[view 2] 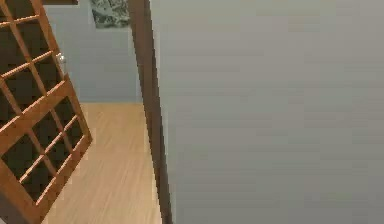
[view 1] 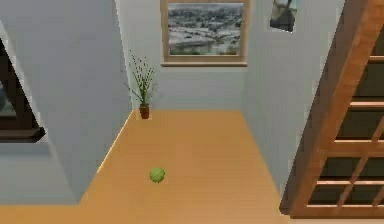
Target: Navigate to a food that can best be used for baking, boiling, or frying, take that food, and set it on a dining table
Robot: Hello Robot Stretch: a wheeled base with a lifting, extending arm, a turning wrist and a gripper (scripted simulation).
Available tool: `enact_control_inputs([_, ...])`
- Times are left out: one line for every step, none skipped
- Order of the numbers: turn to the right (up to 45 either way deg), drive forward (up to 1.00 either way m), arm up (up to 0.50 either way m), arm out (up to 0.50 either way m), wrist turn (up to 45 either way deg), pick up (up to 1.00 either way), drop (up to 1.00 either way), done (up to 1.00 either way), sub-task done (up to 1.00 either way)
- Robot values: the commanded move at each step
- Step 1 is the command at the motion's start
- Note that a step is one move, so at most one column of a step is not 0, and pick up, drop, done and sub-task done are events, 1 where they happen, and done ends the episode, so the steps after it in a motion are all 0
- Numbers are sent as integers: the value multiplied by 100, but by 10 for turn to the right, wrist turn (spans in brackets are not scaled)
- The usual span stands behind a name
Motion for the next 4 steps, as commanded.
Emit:
enact_control_inputs([450,0,0,0,0,0,0,0,0])
enact_control_inputs([0,80,0,0,0,0,0,0,0])
enact_control_inputs([390,0,0,0,0,0,0,0,0])
enact_control_inputs([0,30,0,0,0,0,0,0,0])
